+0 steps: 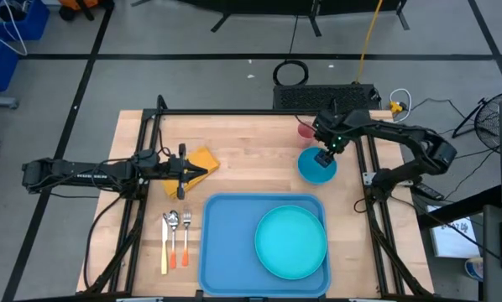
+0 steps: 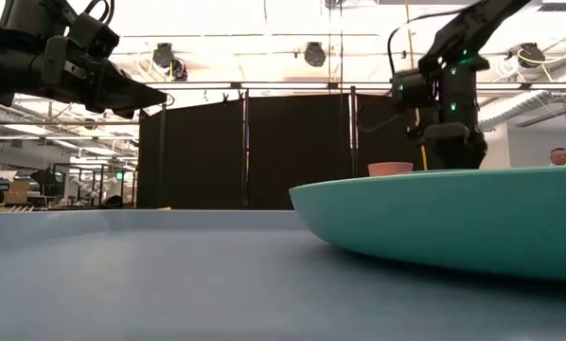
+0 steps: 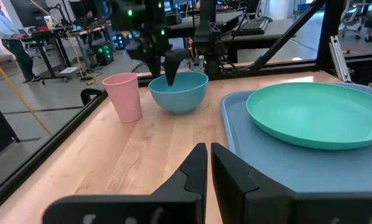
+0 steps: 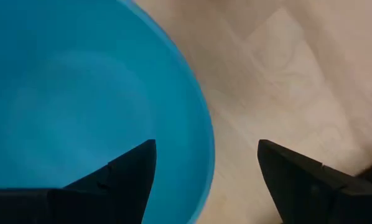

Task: Set up tray
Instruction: Stack the blue bowl on top of the green plate on the blue tray

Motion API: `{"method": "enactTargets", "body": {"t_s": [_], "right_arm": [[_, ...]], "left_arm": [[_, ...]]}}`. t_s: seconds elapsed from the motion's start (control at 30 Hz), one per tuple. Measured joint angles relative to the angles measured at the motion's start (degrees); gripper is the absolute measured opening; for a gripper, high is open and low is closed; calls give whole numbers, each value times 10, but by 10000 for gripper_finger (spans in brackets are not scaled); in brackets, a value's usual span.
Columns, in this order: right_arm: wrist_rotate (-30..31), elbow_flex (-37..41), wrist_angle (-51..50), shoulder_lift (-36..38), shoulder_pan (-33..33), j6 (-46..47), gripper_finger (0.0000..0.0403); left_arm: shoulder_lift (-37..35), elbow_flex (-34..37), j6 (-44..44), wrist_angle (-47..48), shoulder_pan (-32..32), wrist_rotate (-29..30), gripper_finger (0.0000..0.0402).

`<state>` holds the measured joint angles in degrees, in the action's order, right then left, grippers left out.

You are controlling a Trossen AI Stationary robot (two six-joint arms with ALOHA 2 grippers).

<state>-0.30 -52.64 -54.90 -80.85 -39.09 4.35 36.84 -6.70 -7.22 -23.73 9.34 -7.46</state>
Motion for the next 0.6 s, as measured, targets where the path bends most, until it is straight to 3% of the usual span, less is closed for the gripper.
{"method": "enactTargets", "body": {"t_s": [0.27, 0.37, 0.6], "right_arm": [[-1, 28, 33, -54, 0, -23, 232], [-3, 28, 36, -59, 1, -26, 189], [-7, 27, 37, -46, 0, -41, 46]], "left_arm": [[0, 0, 0, 5, 0, 0, 26], [0, 0, 0, 4, 0, 0, 26], [0, 0, 0, 4, 0, 1, 26]]}}
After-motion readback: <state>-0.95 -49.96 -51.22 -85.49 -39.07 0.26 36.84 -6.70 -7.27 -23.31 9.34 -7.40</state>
